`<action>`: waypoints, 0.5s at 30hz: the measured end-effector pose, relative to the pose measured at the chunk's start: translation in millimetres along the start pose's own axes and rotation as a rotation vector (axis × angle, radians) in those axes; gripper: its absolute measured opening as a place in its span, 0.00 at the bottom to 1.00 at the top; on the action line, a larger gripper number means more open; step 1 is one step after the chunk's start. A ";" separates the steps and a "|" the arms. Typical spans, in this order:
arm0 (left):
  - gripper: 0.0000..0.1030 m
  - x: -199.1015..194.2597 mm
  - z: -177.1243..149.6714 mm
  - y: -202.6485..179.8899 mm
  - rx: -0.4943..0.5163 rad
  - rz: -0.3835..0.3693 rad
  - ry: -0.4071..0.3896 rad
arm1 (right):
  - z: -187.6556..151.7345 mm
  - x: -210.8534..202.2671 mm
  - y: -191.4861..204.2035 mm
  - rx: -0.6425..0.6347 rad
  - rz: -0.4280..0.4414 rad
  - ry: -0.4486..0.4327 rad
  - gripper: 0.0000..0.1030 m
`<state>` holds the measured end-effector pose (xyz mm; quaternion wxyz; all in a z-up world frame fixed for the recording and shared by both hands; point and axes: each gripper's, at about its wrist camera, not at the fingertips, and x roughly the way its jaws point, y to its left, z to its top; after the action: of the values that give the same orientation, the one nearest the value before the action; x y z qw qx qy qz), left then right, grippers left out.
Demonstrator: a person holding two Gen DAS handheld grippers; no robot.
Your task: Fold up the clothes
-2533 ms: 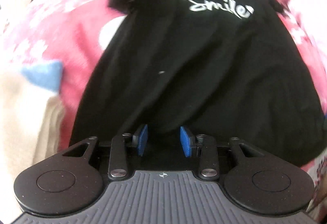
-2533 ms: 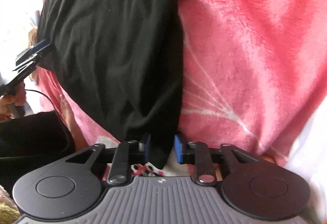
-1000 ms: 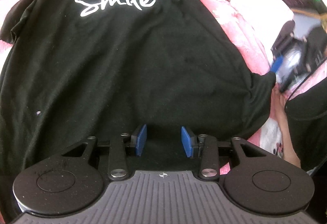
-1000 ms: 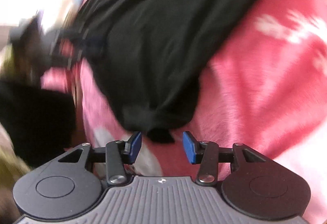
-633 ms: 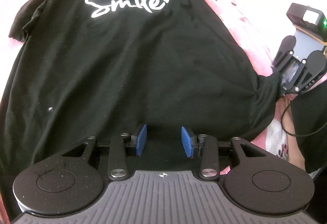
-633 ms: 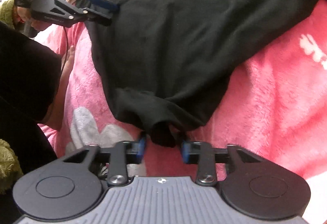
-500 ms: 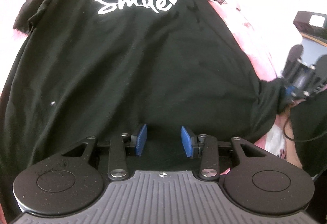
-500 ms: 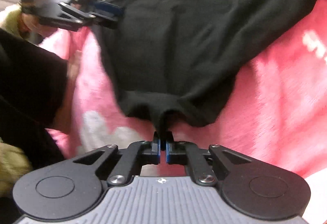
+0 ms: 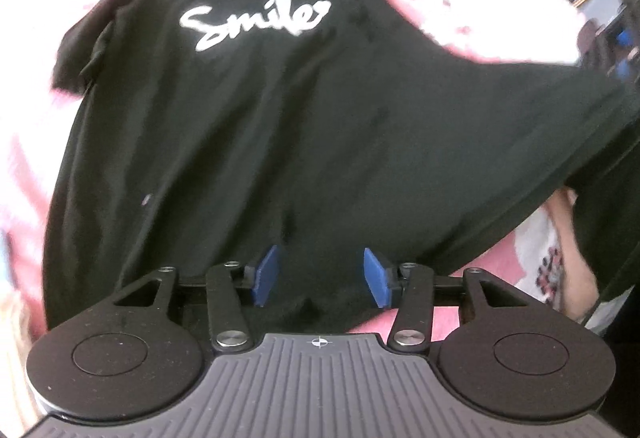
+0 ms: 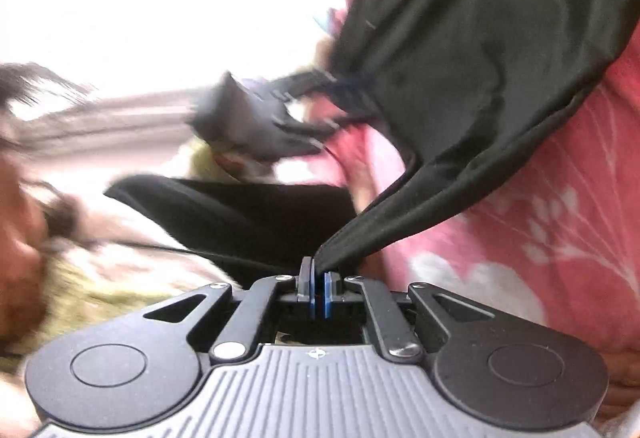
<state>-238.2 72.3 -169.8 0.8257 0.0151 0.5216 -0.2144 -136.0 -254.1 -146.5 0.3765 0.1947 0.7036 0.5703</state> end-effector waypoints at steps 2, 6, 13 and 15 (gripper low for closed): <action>0.46 -2.6 -5.5 7.6 -0.020 0.008 0.016 | -7.4 -0.6 1.0 0.003 -0.019 0.053 0.05; 0.46 -6.6 -12.6 23.1 -0.063 0.011 0.042 | -25.3 2.6 -15.8 0.066 -0.143 0.164 0.05; 0.46 -6.2 -26.3 37.3 -0.089 0.046 0.085 | -30.2 12.4 -54.1 0.157 -0.347 0.249 0.05; 0.46 -4.9 -30.8 39.2 -0.084 0.053 0.099 | -27.7 17.7 -61.2 0.176 -0.383 0.273 0.05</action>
<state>-251.8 117.3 -187.4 0.8042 0.0046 0.5697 -0.1695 -158.6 -276.5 -208.1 0.3610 0.0111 0.8189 0.4461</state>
